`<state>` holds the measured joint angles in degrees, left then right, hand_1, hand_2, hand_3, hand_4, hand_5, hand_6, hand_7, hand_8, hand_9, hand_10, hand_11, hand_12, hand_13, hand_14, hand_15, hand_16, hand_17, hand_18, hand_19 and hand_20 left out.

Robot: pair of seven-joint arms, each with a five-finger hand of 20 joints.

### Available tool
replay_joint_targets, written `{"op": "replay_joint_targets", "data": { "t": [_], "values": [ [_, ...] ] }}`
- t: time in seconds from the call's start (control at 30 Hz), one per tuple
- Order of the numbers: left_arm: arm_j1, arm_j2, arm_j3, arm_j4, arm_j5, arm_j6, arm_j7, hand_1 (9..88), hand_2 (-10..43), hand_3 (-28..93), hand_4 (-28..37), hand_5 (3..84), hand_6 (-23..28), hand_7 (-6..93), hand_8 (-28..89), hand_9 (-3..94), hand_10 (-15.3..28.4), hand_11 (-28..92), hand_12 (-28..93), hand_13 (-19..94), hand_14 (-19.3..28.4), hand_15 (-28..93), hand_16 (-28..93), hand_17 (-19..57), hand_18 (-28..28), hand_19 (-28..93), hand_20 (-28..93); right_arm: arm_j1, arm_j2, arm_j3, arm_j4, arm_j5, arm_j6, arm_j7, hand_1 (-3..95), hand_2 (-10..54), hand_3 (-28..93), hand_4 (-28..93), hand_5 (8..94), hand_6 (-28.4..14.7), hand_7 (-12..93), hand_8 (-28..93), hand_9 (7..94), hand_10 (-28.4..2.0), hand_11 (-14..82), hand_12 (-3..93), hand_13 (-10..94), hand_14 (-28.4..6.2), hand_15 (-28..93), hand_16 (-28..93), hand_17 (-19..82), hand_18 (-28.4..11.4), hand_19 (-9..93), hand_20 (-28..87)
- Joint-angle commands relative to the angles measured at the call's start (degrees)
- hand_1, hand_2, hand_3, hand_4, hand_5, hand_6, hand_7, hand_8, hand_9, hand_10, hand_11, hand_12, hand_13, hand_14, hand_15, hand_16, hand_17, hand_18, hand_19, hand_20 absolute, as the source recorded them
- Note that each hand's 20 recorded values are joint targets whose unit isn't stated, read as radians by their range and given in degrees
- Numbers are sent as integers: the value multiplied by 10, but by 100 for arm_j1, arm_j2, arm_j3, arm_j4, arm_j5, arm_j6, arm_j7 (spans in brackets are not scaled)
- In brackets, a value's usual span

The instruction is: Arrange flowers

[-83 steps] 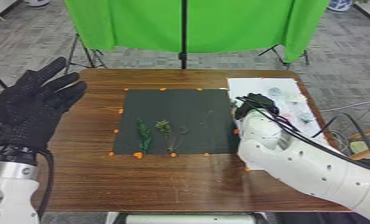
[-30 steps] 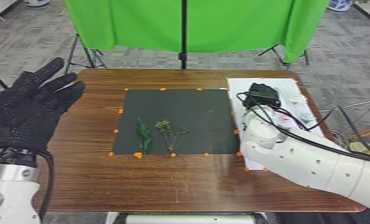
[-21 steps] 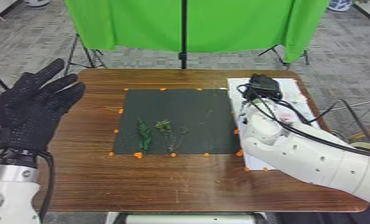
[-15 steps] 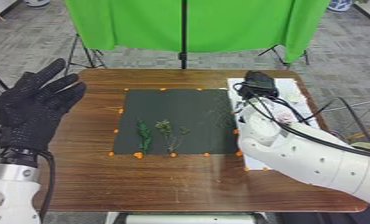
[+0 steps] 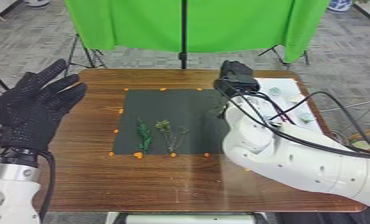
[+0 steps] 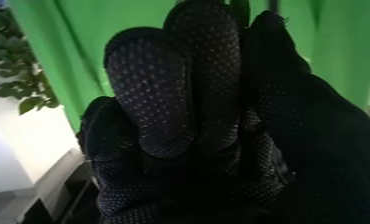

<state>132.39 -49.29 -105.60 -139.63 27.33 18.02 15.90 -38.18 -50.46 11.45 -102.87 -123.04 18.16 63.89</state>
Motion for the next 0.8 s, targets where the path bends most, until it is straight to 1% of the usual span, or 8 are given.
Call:
{"op": "replay_joint_targets", "data": {
  "t": [0.03,0.2,0.23,0.33,0.37,0.47,0.5,0.8],
  "values": [
    [12,-84,25,29,26,-33,-73,213,94,768,-260,366,106,157,-97,337,218,289,115,252,284,496,-92,-71,284,662,-123,-320,-191,153,-432,-152,-3,-67,549,-95,739,-283,890,-29,204,117,937,-96,313,215,870,-70,585,190,498,-212,932,335],
    [18,-90,21,33,23,-35,-76,213,94,768,-260,367,106,158,-97,337,219,288,114,252,284,496,-92,-71,284,661,-124,-578,-211,127,-495,-205,-47,6,550,-95,739,-283,894,-29,198,120,937,-97,315,212,872,-71,584,191,498,-212,932,340],
    [0,-101,32,36,31,-35,-111,213,94,769,-260,367,106,158,-97,337,219,288,114,252,284,496,-92,-71,284,661,-124,-636,-219,122,-493,-235,-78,15,550,-95,740,-283,894,-30,198,121,937,-97,316,211,872,-71,585,192,498,-212,932,341],
    [-25,-88,49,39,30,-45,-102,212,94,769,-259,366,105,159,-97,338,219,289,115,252,284,496,-92,-71,284,661,-124,-735,-253,123,-445,-193,-127,53,550,-95,740,-283,893,-29,197,124,937,-98,317,210,873,-72,584,192,499,-213,932,342],
    [-39,-87,52,44,37,-64,-111,212,93,769,-260,367,105,159,-98,338,219,288,114,252,284,496,-92,-71,284,661,-124,-736,-261,88,-431,-158,-163,95,549,-95,740,-283,894,-30,196,124,937,-98,317,210,874,-71,583,191,499,-213,932,342],
    [-83,-97,62,53,41,-46,-144,212,93,770,-259,366,105,159,-98,338,218,288,114,251,284,495,-92,-71,284,662,-123,-865,-287,85,-384,-160,-237,118,550,-95,739,-283,894,-30,195,126,937,-98,319,208,875,-71,583,192,500,-214,932,345],
    [-54,-97,48,49,39,-63,-134,212,93,770,-259,367,105,159,-98,337,218,289,114,251,284,495,-92,-71,284,662,-123,-905,-289,78,-381,-156,-272,131,550,-95,739,-283,894,-30,194,125,937,-98,320,207,875,-71,583,192,501,-215,932,346],
    [-102,-106,62,61,50,-72,-172,213,93,770,-259,367,106,159,-98,337,218,289,114,252,284,496,-92,-71,284,662,-124,-1169,-295,-18,-284,-34,-495,249,550,-95,739,-283,895,-28,192,127,937,-97,324,202,879,-71,582,191,506,-215,932,351]
  ]
}}
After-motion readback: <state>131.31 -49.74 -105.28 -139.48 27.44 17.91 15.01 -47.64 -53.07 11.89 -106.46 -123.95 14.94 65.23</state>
